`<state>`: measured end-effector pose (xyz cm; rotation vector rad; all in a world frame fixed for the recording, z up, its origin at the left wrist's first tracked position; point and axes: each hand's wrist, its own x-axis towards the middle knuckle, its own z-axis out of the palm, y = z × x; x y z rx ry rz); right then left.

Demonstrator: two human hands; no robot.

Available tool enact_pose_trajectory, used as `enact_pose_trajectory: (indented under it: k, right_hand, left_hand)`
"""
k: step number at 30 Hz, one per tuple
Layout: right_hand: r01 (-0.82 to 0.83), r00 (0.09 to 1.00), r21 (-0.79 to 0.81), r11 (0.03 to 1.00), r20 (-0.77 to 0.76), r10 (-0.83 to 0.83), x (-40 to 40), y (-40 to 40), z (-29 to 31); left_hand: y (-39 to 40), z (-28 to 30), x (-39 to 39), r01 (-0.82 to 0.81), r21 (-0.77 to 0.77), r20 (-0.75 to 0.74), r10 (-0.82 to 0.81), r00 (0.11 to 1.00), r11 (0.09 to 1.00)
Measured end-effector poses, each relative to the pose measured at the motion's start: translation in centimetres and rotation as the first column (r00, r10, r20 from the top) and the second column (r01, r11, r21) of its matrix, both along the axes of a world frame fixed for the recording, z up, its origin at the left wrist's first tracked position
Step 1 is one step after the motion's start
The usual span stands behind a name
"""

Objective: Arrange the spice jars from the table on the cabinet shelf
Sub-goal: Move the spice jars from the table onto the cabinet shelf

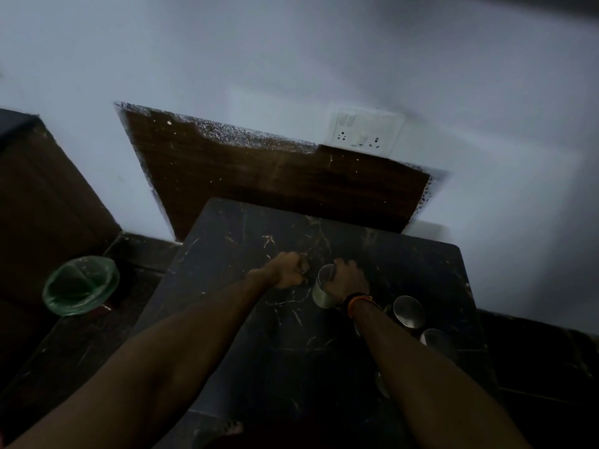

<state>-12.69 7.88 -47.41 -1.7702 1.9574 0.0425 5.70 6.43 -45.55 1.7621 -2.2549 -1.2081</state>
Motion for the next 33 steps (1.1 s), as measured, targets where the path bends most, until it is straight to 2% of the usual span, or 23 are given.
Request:
enact_pose_trajectory:
  k: [5,10,15,18,21,24,27,30,33]
  right_hand:
    - [0.042,0.999,0.032,0.999,-0.019,-0.041,0.7,0.2,-1.8]
    - [0.114,0.994,-0.003,0.994,-0.002,-0.114,1.5,0.0,-3.0]
    - [0.087,0.996,-0.012,0.996,-0.018,-0.087,1.4,-0.3,-3.0]
    - [0.067,0.997,-0.03,0.997,0.034,-0.066,0.9,-0.3,-2.5]
    - [0.047,0.987,-0.036,0.998,0.154,-0.041,0.3,-0.4,-1.8]
    - [-0.003,0.951,-0.06,0.998,0.31,0.022,-0.4,-0.3,-0.7]
    - [-0.071,0.893,-0.09,0.993,0.439,0.104,-1.3,-0.3,1.2]
    - [-0.159,0.834,-0.065,0.985,0.526,0.169,-2.1,-0.6,3.6]
    - [-0.195,0.791,-0.069,0.978,0.579,0.199,-2.8,-0.8,5.8]
  left_hand:
    - [0.1,-0.7,0.6,-0.031,0.06,-0.046,0.034,0.998,0.998]
    - [0.0,-1.2,1.2,-0.092,0.097,-0.082,0.1,0.992,0.991]
    - [0.2,-2.1,1.5,-0.151,0.147,-0.139,0.172,0.975,0.978]
    - [0.5,-2.6,1.4,-0.18,0.175,-0.181,0.211,0.961,0.968]
    - [1.0,-3.2,1.2,-0.244,0.213,-0.257,0.295,0.92,0.946]
    - [1.8,-3.8,0.5,-0.357,0.318,-0.359,0.461,0.812,0.878]
    - [2.6,-4.3,-0.5,-0.448,0.509,-0.42,0.666,0.616,0.735]
    - [3.3,-4.5,-0.9,-0.37,0.738,-0.421,0.814,0.4,0.564]
    - [3.8,-4.2,-1.2,-0.194,0.869,-0.415,0.885,0.212,0.454]
